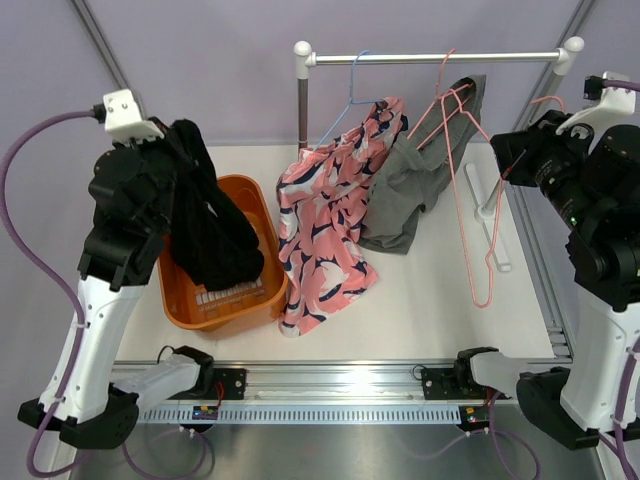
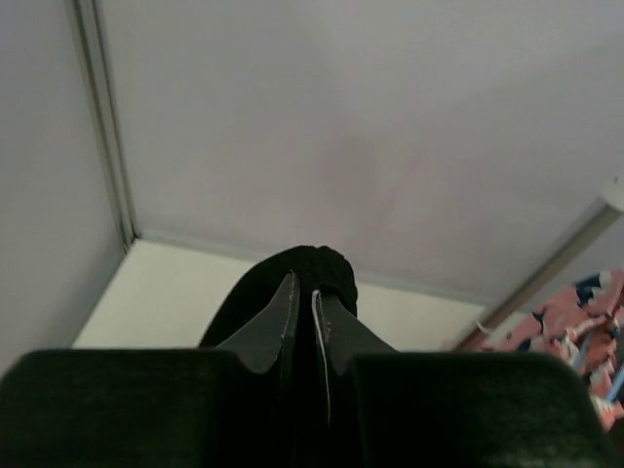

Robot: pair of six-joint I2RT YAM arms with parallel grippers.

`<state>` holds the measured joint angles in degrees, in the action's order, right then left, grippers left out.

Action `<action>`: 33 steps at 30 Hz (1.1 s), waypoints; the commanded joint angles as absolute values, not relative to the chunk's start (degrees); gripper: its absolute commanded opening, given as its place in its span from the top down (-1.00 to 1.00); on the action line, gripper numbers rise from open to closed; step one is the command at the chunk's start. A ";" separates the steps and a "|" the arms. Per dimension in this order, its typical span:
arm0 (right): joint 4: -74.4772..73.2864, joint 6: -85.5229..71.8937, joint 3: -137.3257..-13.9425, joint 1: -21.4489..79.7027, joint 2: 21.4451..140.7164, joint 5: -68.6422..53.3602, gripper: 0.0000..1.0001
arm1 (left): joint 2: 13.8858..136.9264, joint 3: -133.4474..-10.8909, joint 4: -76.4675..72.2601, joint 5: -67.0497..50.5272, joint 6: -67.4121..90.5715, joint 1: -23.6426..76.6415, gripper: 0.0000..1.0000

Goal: Remove the shorts from the hanger

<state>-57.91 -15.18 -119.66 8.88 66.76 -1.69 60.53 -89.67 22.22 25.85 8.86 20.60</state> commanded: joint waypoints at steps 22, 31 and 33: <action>-51.96 -2.21 -111.81 8.79 69.52 10.90 1.00 | 40.89 -59.44 35.16 -10.72 15.91 20.39 -0.98; -45.97 -1.85 -116.01 -1.74 77.34 6.50 1.00 | 35.07 -50.63 33.05 -15.20 16.43 20.39 -0.98; -45.53 -1.67 -117.15 -2.20 77.87 8.60 1.00 | 34.02 -48.62 32.17 -15.91 16.52 20.39 -0.98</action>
<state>-50.26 -2.79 -113.12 -0.69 78.65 8.51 35.35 -50.59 34.94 -12.47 17.34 20.56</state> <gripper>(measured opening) 0.107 0.987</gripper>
